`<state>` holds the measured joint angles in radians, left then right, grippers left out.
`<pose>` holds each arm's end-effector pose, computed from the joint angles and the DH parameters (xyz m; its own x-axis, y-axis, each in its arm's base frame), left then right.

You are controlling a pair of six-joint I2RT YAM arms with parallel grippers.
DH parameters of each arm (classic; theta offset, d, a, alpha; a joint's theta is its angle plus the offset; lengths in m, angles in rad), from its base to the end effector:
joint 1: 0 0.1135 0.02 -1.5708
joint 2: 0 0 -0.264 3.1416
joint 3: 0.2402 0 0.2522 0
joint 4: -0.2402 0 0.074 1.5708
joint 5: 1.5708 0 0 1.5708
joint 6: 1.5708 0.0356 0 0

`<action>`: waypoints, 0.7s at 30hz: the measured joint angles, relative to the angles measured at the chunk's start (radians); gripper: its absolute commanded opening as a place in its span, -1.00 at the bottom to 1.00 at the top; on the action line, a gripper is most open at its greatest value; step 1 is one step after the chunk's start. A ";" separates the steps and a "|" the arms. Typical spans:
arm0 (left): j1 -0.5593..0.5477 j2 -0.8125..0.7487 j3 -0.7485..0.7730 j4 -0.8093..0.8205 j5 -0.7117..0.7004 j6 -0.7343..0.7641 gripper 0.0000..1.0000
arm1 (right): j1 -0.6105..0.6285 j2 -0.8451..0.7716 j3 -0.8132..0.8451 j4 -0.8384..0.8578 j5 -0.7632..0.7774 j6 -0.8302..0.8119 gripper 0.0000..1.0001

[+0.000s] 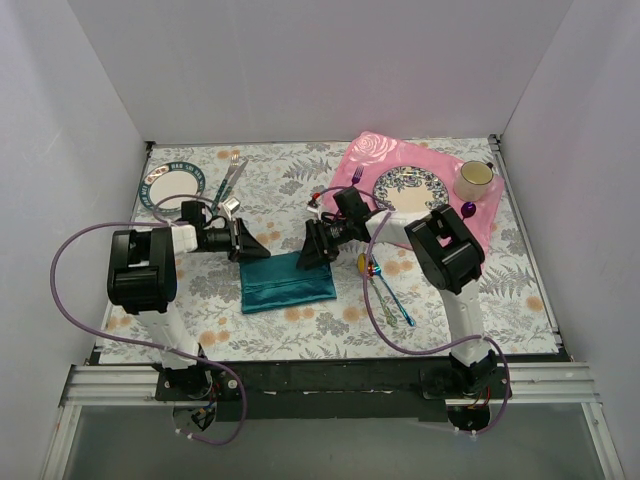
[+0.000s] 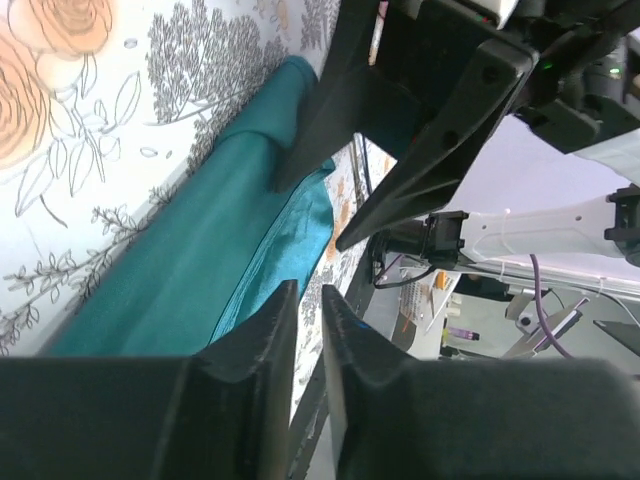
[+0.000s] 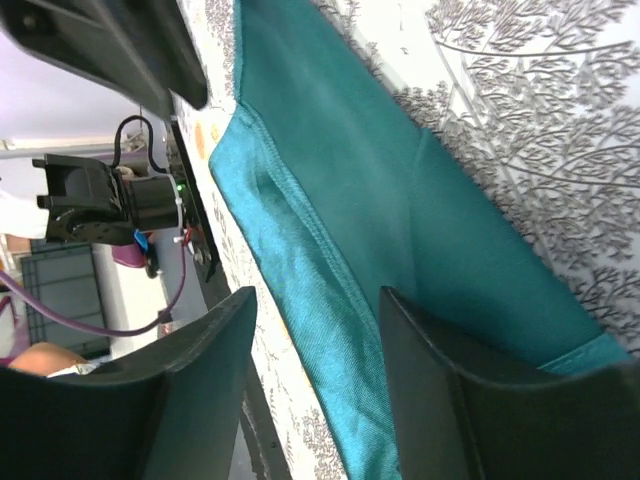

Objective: Fold the napkin into a case and place the utensils inside
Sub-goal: Smooth out the lower triangle-folded napkin at the center of the board.

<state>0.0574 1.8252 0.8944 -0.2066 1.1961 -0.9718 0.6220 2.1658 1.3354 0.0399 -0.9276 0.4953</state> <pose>0.3188 -0.0149 0.1294 -0.8158 -0.3496 0.4608 -0.5402 0.1757 -0.8230 0.3447 0.2822 0.1240 -0.8917 -0.2885 -0.3487 -0.4354 0.3371 0.8347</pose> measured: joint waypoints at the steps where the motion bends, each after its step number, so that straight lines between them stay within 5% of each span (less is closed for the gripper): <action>1: 0.000 -0.007 -0.003 -0.014 -0.005 0.018 -0.81 | 0.003 -0.011 -0.005 -0.010 0.011 -0.003 0.09; 11: -0.007 0.058 -0.022 -0.131 -0.128 0.102 -0.95 | 0.011 -0.105 0.069 -0.010 0.092 0.002 -0.09; 21: -0.007 0.063 -0.022 -0.152 -0.193 0.115 -0.99 | 0.015 0.016 0.119 -0.067 0.214 -0.014 -0.30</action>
<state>0.0502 1.8881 0.8722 -0.3584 1.0035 -0.8566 0.6373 2.1815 1.4544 -0.0273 -0.7132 0.4816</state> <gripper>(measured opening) 0.019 0.388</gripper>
